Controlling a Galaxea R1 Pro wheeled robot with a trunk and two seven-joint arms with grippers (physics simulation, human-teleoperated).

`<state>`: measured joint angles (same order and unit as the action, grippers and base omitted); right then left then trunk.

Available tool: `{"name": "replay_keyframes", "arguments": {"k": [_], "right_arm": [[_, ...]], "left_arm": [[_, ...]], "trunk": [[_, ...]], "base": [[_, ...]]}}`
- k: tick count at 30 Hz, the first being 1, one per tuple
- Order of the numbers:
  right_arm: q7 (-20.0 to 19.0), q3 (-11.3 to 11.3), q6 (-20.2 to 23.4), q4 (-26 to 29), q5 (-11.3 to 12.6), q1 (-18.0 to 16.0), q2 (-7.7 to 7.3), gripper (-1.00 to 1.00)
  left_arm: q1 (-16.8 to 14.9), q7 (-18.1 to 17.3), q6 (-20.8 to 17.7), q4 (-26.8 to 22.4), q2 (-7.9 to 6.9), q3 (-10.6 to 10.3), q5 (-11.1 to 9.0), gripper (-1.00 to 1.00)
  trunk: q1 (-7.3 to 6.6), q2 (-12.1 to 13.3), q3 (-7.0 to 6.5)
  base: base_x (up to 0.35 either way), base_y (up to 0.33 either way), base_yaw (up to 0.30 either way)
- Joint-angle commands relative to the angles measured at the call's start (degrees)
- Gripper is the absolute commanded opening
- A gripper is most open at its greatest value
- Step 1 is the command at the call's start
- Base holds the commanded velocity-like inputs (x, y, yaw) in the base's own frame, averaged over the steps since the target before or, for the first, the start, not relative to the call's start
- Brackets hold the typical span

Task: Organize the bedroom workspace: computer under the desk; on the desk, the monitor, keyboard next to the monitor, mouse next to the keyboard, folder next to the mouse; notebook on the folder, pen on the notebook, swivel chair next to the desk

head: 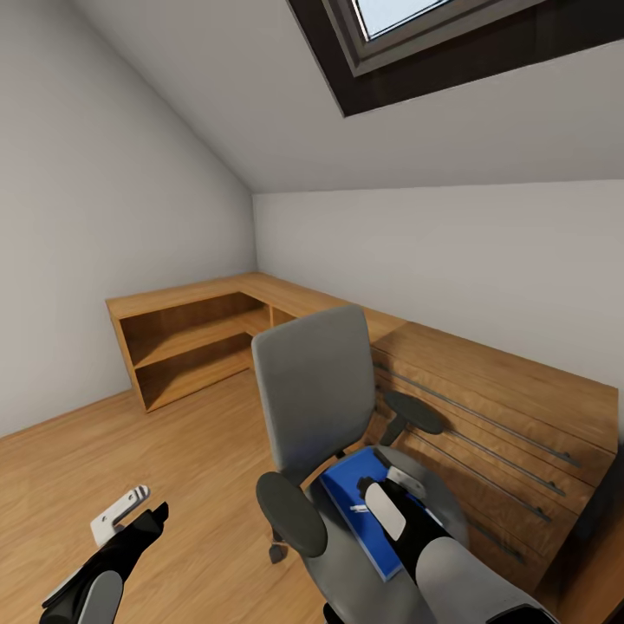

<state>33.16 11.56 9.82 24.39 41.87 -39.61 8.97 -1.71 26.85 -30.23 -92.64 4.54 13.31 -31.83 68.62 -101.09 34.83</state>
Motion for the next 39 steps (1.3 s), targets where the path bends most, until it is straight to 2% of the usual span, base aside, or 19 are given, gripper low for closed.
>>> {"name": "replay_keyframes", "arguments": {"k": [1, 9, 24, 32, 39], "right_arm": [[0.77, 0.38, 0.37, 0.1, 0.22, -0.03, -0.07, 1.0], [3.24, 0.23, 0.34, 0.13, 0.31, -0.03, -0.1, 1.0], [3.41, 0.23, 0.29, 0.13, 0.32, -0.03, -0.1, 1.0], [3.43, 0.18, 0.32, 0.13, 0.32, -0.03, -0.1, 1.0], [3.84, 0.22, -1.76, 0.13, 0.32, -0.03, -0.09, 1.0]], "left_arm": [[-0.04, 0.39, -0.18, -0.09, 0.04, 0.1, -0.6, 1.0], [-0.04, 0.38, -0.18, -0.09, -0.04, 0.23, -0.62, 1.0], [-0.04, 0.31, -0.19, -0.09, -0.58, 0.33, -0.87, 1.0], [-0.04, 0.31, -0.18, -0.09, -0.58, 0.32, -0.87, 1.0], [-0.04, 0.31, -0.18, -0.09, -0.58, 0.32, -0.87, 1.0]], "trunk": [[0.0, -0.03, 0.06], [0.0, -0.03, 0.06], [0.0, -0.03, 0.06], [0.0, -0.03, 0.06], [0.0, -0.03, 0.06]], "base": [[0.0, 0.0, 0.0], [0.0, 0.0, 0.0], [0.0, 0.004, -0.052], [0.0, 0.181, -0.003], [0.0, 0.011, -0.006]]}}
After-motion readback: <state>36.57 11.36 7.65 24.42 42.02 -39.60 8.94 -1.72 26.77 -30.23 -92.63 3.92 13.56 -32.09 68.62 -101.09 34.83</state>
